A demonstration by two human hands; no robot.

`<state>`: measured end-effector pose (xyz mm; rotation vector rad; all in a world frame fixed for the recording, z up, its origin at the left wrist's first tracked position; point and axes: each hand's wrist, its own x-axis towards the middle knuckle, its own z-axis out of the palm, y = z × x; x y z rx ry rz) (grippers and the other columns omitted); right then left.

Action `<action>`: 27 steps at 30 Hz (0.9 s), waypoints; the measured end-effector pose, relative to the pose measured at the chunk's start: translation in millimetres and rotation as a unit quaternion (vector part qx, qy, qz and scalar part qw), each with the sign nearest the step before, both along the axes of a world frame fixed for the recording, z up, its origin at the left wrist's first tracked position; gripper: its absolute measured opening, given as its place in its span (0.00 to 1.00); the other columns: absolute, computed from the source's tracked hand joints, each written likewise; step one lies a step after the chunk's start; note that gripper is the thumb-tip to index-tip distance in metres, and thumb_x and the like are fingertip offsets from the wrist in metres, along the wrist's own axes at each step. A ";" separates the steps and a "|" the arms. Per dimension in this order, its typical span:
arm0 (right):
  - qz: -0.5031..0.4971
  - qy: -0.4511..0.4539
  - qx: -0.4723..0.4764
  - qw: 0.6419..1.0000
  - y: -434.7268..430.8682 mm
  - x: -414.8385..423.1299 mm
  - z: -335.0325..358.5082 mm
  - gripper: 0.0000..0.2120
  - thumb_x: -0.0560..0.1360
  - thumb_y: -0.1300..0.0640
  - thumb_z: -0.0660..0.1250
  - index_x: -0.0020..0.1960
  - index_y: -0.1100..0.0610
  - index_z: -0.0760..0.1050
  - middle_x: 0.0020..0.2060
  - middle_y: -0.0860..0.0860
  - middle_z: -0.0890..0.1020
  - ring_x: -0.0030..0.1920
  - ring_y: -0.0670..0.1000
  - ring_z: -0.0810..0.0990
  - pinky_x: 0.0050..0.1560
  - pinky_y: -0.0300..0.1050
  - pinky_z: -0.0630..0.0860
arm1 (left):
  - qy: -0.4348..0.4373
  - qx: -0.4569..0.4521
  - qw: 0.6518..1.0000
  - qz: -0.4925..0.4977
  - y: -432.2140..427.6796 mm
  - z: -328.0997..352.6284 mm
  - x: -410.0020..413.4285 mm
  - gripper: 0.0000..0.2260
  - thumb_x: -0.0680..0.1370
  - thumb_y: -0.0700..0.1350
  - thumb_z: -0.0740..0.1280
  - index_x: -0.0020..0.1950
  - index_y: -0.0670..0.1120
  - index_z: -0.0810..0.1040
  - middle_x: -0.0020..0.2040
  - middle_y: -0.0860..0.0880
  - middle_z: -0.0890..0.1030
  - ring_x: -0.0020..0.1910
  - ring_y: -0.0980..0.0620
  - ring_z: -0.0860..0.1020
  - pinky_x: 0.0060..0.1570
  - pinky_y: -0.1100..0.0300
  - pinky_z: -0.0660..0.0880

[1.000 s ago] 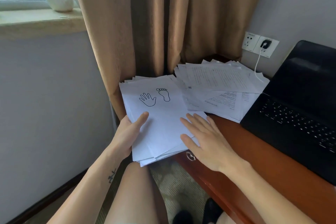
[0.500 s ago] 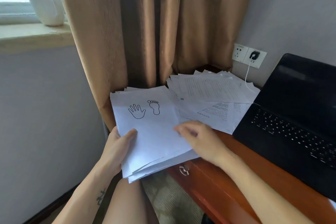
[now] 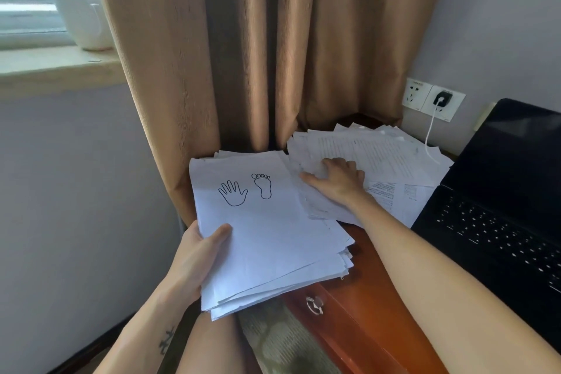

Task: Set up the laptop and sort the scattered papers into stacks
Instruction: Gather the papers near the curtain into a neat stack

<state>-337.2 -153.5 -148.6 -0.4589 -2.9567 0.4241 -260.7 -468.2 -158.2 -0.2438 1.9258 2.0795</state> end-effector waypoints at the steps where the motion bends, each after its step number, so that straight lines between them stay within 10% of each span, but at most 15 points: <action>1: -0.003 0.004 0.022 1.000 0.3 -3.2 -0.3 0.35 0.72 0.24 0.55 0.64 0.50 0.72 0.65 0.52 0.74 0.66 0.59 0.68 0.63 0.58 0.65 | -0.001 0.000 1.000 0.000 0.0 -0.6 -0.3 0.07 0.82 0.39 0.68 0.59 0.48 0.80 0.50 0.48 0.88 0.48 0.44 0.87 0.51 0.48 0.82; 14: 0.018 0.171 0.112 0.979 -1.0 0.9 -3.2 0.11 0.79 0.55 0.64 0.39 0.58 0.73 0.35 0.56 0.81 0.37 0.56 0.79 0.34 0.47 0.75 | -0.005 0.004 1.000 -0.007 -1.0 -2.8 0.5 0.08 0.83 0.40 0.68 0.61 0.48 0.80 0.51 0.49 0.88 0.49 0.44 0.87 0.58 0.42 0.81; 19: 0.032 0.243 -0.027 0.969 0.0 28.5 6.2 0.12 0.81 0.55 0.65 0.43 0.61 0.75 0.35 0.55 0.80 0.36 0.51 0.79 0.39 0.52 0.80 | -0.004 0.003 1.000 -0.024 -2.4 1.8 -0.4 0.08 0.83 0.38 0.66 0.59 0.49 0.80 0.51 0.49 0.88 0.49 0.44 0.87 0.58 0.43 0.81; 23: 0.103 0.276 -0.187 0.937 -33.1 79.5 20.7 0.07 0.81 0.58 0.67 0.52 0.62 0.79 0.45 0.50 0.83 0.45 0.41 0.78 0.50 0.34 0.74 | -0.021 0.025 0.999 -0.035 -5.6 4.7 -1.1 0.09 0.84 0.39 0.65 0.61 0.48 0.81 0.53 0.47 0.88 0.51 0.43 0.87 0.56 0.45 0.81; 27: 0.207 0.243 -0.194 0.927 -56.3 129.6 15.0 0.12 0.78 0.60 0.71 0.60 0.52 0.82 0.54 0.46 0.83 0.57 0.43 0.79 0.60 0.39 0.75 | -0.056 0.080 0.995 -0.015 -12.3 2.3 -5.3 0.16 0.86 0.54 0.60 0.66 0.49 0.81 0.58 0.46 0.87 0.57 0.43 0.85 0.63 0.43 0.77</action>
